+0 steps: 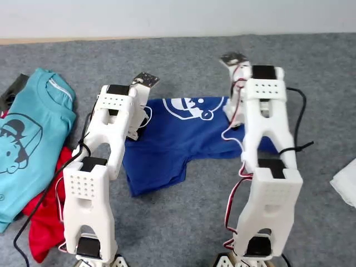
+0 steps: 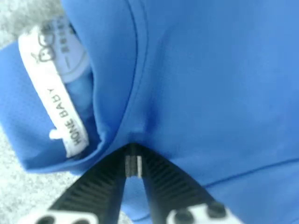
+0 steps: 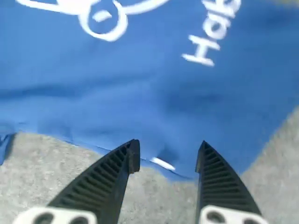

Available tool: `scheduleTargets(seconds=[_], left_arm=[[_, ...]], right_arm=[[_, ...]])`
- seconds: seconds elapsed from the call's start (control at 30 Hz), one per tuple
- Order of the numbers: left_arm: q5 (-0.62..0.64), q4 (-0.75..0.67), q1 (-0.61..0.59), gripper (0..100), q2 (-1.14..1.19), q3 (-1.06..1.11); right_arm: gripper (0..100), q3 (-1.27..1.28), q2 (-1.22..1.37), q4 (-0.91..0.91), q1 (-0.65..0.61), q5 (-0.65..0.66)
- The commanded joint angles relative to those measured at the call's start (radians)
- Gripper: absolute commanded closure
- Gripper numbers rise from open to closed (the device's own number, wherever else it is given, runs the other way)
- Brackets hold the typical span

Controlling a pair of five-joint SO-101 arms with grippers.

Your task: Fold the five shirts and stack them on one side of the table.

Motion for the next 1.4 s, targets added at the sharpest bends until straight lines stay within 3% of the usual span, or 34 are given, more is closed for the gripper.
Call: scheduleTargets(seconds=[0.0,0.57,0.77,0.9,1.1,1.37], left_arm=[[0.005,-0.006,0.012,100,0.002,-0.022],[0.003,-0.006,0.012,100,0.002,-0.022],[0.003,-0.006,0.012,100,0.002,-0.022],[0.003,-0.006,0.012,100,0.002,-0.022],[0.003,-0.006,0.014,100,0.002,-0.022],[0.0,0.054,0.014,99,-0.008,-0.058]], right_arm=[[79.0,-0.066,-0.041,0.012,0.062,-0.049],[79.7,-0.069,0.223,-0.065,0.148,-0.08],[90.9,-0.069,0.171,-0.064,0.213,0.094],[86.8,-0.069,0.17,-0.065,0.243,0.163],[77.9,-0.094,0.137,-0.002,0.228,0.163],[77.3,-0.097,0.01,0.094,0.147,0.167]])
